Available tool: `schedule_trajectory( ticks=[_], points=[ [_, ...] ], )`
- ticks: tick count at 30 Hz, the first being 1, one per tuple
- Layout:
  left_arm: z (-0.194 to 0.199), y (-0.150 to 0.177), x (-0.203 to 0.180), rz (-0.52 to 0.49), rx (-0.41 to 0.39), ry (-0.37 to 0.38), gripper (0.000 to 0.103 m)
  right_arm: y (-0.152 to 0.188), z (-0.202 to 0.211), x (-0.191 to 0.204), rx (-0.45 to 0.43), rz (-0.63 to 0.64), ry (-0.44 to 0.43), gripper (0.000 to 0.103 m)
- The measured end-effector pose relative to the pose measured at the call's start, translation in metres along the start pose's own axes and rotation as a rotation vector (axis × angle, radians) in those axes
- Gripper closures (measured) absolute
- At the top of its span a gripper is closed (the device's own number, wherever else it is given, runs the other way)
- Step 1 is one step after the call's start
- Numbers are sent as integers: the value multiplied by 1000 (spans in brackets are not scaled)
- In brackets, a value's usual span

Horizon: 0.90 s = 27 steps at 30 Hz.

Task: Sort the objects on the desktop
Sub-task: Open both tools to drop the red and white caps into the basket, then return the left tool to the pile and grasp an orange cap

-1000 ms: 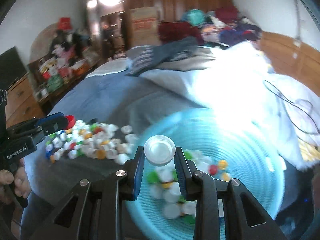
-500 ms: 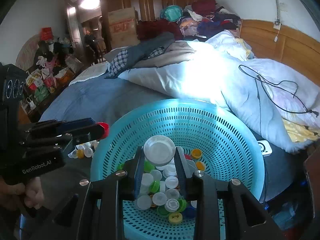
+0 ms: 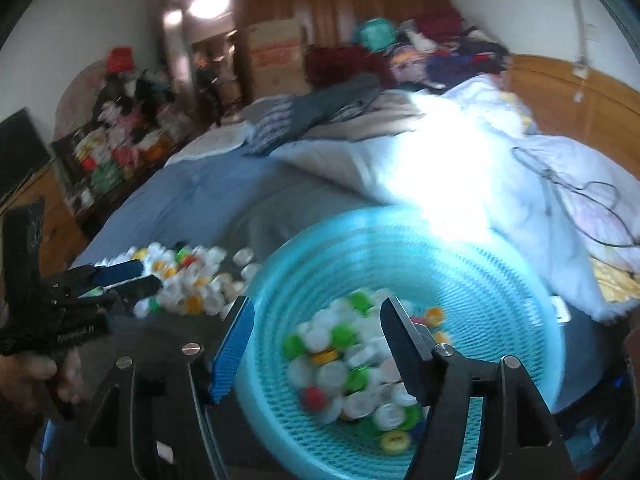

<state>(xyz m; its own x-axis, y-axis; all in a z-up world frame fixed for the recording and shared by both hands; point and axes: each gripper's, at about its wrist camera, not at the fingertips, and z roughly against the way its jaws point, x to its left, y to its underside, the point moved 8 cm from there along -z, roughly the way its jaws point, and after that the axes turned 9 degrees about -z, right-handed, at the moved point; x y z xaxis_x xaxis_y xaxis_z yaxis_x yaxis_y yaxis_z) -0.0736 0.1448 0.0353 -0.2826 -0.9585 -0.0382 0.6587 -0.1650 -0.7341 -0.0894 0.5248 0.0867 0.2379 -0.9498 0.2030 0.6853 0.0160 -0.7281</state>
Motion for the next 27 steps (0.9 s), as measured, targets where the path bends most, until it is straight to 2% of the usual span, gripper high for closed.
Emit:
schedule_trajectory(
  ticks=[4, 7, 13, 20, 22, 23, 27],
  points=[
    [14, 72, 96, 178, 57, -99, 59, 22, -21, 36, 62, 55, -49, 32],
    [17, 98, 124, 214, 78, -99, 59, 34, -33, 54, 100, 86, -72, 32],
    [2, 104, 130, 112, 87, -41, 59, 47, -50, 84, 149, 132, -93, 32],
    [-25, 112, 139, 83, 125, -29, 59, 53, -55, 95, 177, 158, -85, 32],
    [-25, 111, 135, 68, 127, -27, 67, 56, -58, 98, 192, 163, -94, 33],
    [-24, 111, 133, 60, 128, -25, 77, 57, -59, 102, 196, 167, -102, 33],
    [-9, 113, 134, 93, 93, -35, 77, 62, -63, 129, 203, 212, -150, 48]
  ],
)
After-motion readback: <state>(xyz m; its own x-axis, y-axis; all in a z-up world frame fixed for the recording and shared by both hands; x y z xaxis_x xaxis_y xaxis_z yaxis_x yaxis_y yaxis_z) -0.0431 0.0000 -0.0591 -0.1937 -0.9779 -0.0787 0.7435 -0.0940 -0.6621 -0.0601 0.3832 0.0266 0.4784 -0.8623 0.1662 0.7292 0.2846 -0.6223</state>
